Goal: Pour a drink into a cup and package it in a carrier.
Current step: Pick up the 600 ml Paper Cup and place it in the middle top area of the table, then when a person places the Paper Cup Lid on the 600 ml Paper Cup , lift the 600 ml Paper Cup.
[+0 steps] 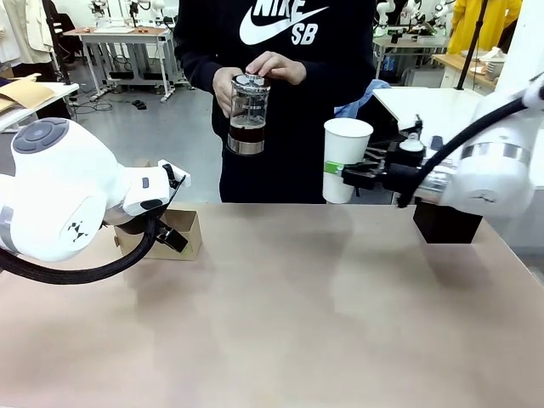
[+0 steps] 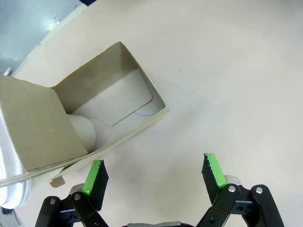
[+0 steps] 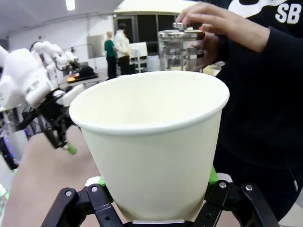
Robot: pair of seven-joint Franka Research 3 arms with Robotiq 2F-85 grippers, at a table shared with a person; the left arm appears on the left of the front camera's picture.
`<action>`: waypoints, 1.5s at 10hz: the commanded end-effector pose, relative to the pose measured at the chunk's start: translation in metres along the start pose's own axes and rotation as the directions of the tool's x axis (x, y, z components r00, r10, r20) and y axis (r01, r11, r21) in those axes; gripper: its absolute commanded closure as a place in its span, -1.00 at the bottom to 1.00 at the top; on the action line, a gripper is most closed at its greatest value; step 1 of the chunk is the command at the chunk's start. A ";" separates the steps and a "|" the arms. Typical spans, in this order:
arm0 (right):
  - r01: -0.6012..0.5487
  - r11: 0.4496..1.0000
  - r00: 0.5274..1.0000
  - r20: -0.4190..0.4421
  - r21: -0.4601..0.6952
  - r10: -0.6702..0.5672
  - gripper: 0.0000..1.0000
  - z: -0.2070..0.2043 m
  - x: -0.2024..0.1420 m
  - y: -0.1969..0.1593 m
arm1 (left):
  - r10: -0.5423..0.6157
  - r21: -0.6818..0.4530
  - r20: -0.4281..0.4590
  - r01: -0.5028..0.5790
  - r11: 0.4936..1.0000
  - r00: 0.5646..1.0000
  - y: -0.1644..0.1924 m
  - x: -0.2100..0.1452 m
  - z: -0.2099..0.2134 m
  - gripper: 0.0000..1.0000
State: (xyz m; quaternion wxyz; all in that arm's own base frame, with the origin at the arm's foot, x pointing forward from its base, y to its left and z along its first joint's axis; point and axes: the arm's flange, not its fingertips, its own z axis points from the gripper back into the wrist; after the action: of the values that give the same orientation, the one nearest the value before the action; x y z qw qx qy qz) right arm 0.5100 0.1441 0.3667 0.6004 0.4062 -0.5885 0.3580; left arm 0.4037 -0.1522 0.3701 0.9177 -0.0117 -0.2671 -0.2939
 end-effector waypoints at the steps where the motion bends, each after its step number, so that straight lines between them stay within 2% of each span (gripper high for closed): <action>1: -0.014 0.999 1.000 0.009 -0.047 0.014 -0.60 -0.023 -0.018 -0.025 | 0.001 -0.002 0.001 -0.001 1.000 1.000 0.000 0.000 0.000 -1.00; 4: 0.016 0.999 0.999 -0.033 -0.050 -0.018 -0.60 -0.037 -0.035 -0.040 | 0.001 -0.002 0.001 -0.001 1.000 1.000 0.000 0.000 0.000 -1.00; 5: 0.033 0.999 0.998 -0.050 0.009 -0.033 -0.60 -0.033 -0.036 -0.042 | 0.001 -0.002 0.001 -0.001 1.000 1.000 0.000 0.000 0.000 -1.00; 6: 0.022 0.999 1.000 -0.015 -0.025 -0.022 -0.60 -0.029 -0.038 -0.037 | 0.001 -0.002 0.001 -0.001 1.000 1.000 0.000 0.000 0.000 -1.00; 15: 0.022 0.999 1.000 -0.015 -0.025 -0.022 -0.60 -0.029 -0.038 -0.037 | 0.001 -0.002 0.001 -0.001 1.000 1.000 0.000 0.000 0.000 -1.00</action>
State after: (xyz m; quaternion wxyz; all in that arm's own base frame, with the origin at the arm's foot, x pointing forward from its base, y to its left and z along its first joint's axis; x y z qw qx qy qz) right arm 0.5563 0.1552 0.3243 0.6151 0.4038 -0.5799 0.3498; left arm 0.4037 -0.1522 0.3702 0.9177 -0.0117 -0.2672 -0.2939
